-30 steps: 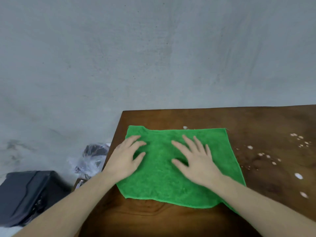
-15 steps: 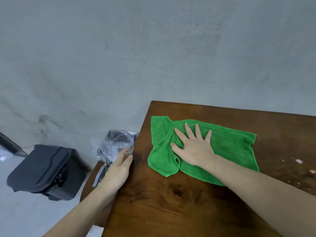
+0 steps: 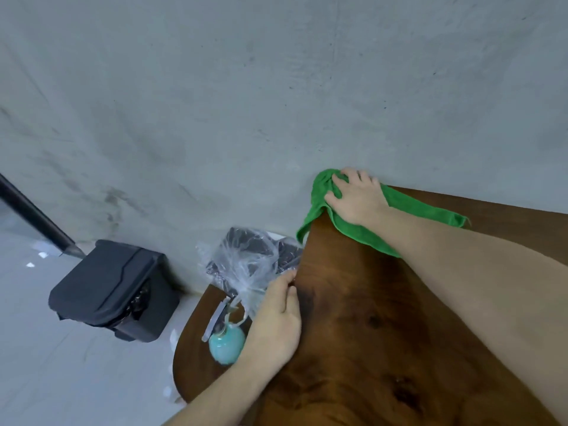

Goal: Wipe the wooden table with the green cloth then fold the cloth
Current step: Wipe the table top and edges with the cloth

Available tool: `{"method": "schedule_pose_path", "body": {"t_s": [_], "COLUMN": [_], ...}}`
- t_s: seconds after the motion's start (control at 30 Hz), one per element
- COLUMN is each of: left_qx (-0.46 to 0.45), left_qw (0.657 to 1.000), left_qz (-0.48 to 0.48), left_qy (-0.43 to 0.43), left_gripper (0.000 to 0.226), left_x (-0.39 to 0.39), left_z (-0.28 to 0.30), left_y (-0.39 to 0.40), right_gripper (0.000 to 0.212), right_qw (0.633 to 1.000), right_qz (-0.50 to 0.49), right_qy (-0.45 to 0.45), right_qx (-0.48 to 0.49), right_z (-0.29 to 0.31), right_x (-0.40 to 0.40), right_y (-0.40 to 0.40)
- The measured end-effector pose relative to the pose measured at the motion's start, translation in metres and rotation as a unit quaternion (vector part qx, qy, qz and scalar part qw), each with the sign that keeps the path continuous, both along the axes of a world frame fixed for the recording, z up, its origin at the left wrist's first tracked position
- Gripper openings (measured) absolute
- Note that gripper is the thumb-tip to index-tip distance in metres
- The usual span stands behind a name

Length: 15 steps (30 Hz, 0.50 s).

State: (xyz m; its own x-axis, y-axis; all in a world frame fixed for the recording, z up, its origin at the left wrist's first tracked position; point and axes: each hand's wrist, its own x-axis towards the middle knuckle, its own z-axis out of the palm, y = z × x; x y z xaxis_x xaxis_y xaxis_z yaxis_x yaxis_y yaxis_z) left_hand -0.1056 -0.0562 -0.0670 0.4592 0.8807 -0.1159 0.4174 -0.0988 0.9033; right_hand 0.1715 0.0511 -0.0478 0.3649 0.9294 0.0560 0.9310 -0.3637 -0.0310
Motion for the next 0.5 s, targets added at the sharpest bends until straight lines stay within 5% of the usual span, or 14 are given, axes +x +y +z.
{"method": "schedule_pose_path", "body": {"t_s": [0.3,0.5], "left_qx": [0.013,0.016], "left_qw": [1.000,1.000], "left_qz": [-0.007,-0.011], "left_qy": [0.015,0.009], "left_gripper": [0.038,0.028], "left_x": [-0.001,0.001], "left_z": [-0.001,0.001], "left_y": [-0.002,-0.002], "right_gripper": [0.069,0.070], "right_qw": [0.983,0.986], "right_qz": [0.176,0.145], "right_qy": [0.010,0.030], "right_qx": [-0.057,-0.075], "right_z": [-0.006,0.004], "right_x": [-0.032,-0.002], "right_y": [-0.056,-0.015]}}
